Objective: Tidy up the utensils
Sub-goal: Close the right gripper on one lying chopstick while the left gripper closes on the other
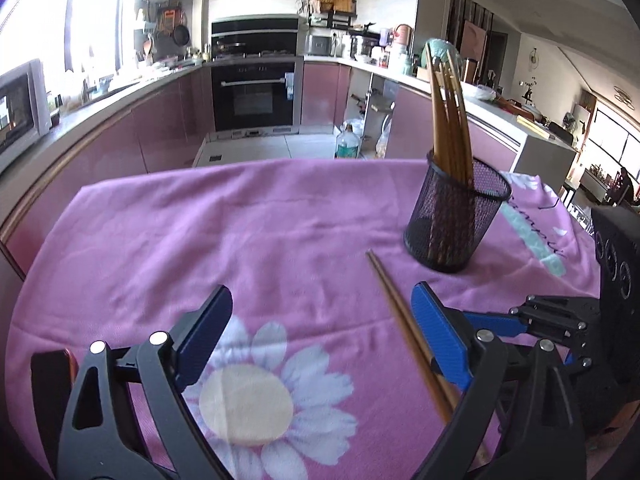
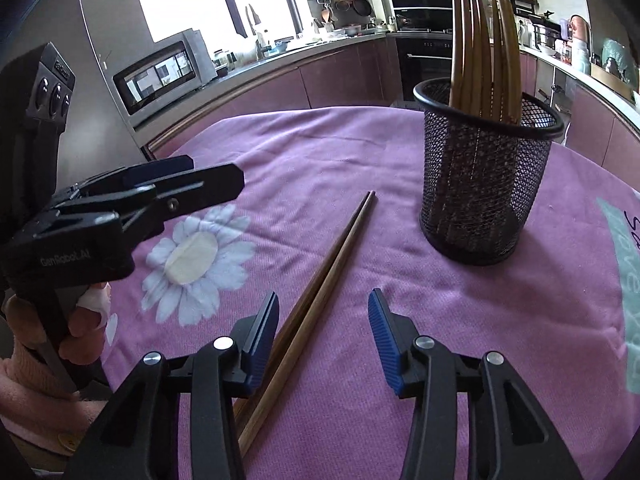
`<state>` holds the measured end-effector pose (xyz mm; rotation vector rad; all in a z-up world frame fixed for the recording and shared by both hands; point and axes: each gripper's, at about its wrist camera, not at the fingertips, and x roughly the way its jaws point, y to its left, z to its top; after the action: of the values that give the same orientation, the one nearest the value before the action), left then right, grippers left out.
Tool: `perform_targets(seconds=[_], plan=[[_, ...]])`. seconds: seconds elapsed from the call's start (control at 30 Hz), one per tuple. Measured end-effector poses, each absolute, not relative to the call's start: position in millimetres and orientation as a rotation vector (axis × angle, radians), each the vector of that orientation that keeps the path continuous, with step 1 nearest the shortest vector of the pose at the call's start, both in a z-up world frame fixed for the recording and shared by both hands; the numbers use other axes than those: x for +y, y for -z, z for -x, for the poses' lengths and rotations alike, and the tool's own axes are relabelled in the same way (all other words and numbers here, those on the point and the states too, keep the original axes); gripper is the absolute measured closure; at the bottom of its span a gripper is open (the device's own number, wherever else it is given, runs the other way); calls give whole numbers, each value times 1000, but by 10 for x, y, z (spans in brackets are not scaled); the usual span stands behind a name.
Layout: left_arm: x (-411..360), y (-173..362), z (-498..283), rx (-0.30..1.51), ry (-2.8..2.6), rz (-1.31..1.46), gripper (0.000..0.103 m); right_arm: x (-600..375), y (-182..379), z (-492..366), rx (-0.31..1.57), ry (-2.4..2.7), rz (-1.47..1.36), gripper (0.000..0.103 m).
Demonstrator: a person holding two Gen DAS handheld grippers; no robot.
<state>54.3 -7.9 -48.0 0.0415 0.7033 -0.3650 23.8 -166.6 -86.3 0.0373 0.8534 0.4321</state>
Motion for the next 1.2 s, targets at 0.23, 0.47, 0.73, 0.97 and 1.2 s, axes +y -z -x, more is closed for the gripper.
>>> perform_targets(seconds=[0.23,0.47,0.73,0.97,1.2], plan=[[-55,637,-554,750,374,-27,16,-1675,944,-218,886,-408,-24,69],[-95,767,-584,798,392,-21,18,-1711,935,-207,889,-392,-27,73],[-211,849,-581,826,421,-44,22,-1889,945,-233,908,-384,-97,76],[-386,892,-566,843,455,-81,24,-1975,942,-244,910,-384,-124,77],[-515,929,-565,859,460,-122,25,-1971,953,-265,911,-387,-121,77]])
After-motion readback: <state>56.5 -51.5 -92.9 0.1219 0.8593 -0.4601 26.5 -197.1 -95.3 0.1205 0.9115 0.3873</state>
